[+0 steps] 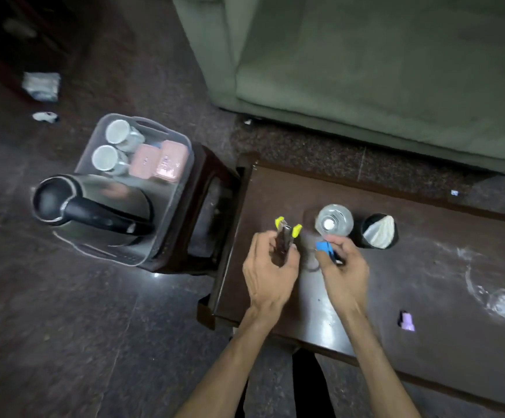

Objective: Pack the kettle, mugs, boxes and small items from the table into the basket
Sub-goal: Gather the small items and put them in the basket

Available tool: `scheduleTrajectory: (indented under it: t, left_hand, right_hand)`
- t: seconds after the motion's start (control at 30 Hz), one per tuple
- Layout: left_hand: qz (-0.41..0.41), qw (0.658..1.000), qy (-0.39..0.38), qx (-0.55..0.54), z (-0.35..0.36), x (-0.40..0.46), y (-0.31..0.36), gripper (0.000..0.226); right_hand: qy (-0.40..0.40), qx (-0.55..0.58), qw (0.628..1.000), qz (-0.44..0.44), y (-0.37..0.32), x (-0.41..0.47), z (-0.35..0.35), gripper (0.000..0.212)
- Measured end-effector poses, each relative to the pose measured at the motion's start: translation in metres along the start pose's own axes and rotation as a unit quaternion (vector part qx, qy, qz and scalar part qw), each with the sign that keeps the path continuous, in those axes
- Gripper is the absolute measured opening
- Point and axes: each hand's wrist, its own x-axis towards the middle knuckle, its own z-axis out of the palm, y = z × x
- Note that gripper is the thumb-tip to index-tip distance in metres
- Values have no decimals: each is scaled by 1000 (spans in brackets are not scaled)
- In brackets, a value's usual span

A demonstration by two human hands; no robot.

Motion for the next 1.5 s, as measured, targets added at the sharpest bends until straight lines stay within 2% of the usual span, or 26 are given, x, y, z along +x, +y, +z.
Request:
scheduleTrajectory:
  t: [0.1, 0.23, 0.53, 0.7, 0.87, 1.07, 1.33, 1.5]
  left_hand:
    - [-60, 992, 108, -31, -33, 52, -1, 26]
    - [-170, 962, 200, -72, -63, 122, -6, 22]
    - [-282, 921, 267, -43, -121, 247, -36, 32]
    - [-283, 928, 242, 31, -145, 285, -51, 32]
    - [-321, 926, 143, 141, -161, 317, -66, 39]
    - [-360, 911, 51, 195, -162, 337, -81, 47]
    - [-350, 913, 18, 209, -157, 342, -99, 47]
    - [-330, 919, 16, 214, -152, 337, -104, 47]
  right_hand:
    - [-50, -21, 997, -51, -43, 9, 61, 23]
    - [-66, -82, 986, -128, -91, 27, 132, 35]
    - [-126, -174, 960, -182, -172, 63, 259, 25]
    - [-135, -184, 960, -165, -204, 73, 310, 25]
    - [-120, -200, 966, -112, -225, 77, 349, 30]
    - [-119, -253, 955, -95, -227, 78, 369, 36]
    - [-140, -301, 937, -114, -222, 82, 373, 38]
    - [-142, -259, 947, -124, -217, 86, 363, 18]
